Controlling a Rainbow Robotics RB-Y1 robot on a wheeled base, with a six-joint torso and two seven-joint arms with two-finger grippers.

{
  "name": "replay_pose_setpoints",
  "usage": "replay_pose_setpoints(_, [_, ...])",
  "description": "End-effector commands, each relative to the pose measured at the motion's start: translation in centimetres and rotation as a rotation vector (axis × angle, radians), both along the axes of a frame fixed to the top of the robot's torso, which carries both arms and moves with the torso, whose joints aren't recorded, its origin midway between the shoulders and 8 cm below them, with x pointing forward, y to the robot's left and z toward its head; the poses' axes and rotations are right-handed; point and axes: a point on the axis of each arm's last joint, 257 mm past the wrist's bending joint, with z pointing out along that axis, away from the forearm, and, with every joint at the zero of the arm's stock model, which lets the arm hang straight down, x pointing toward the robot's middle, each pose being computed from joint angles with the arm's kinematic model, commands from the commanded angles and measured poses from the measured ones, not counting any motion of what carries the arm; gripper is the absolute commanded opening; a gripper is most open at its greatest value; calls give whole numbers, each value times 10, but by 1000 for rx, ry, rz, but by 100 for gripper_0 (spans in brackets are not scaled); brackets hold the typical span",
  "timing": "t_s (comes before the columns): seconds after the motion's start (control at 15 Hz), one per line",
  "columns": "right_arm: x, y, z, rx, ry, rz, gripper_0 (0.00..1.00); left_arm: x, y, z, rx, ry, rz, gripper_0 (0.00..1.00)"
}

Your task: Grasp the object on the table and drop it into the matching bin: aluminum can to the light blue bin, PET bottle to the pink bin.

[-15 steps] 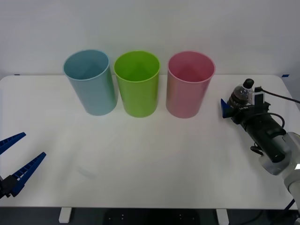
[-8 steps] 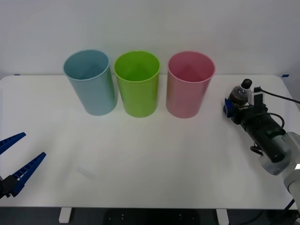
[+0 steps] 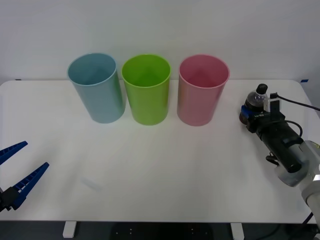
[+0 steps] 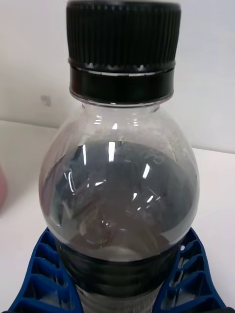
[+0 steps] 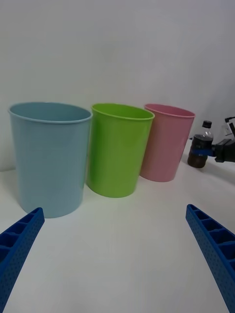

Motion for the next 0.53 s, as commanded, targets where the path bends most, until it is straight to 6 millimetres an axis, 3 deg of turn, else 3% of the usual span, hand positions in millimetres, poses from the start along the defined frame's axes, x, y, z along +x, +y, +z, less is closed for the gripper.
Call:
replay_pose_setpoints(0.07, [-3, 3, 5, 1, -17, 16, 0, 0, 0, 0, 0, 0, 0, 100])
replay_pose_setpoints(0.53, [-37, 8, 21, 80, -53, 48, 0, 0, 0, 0, 0, 0, 0, 100])
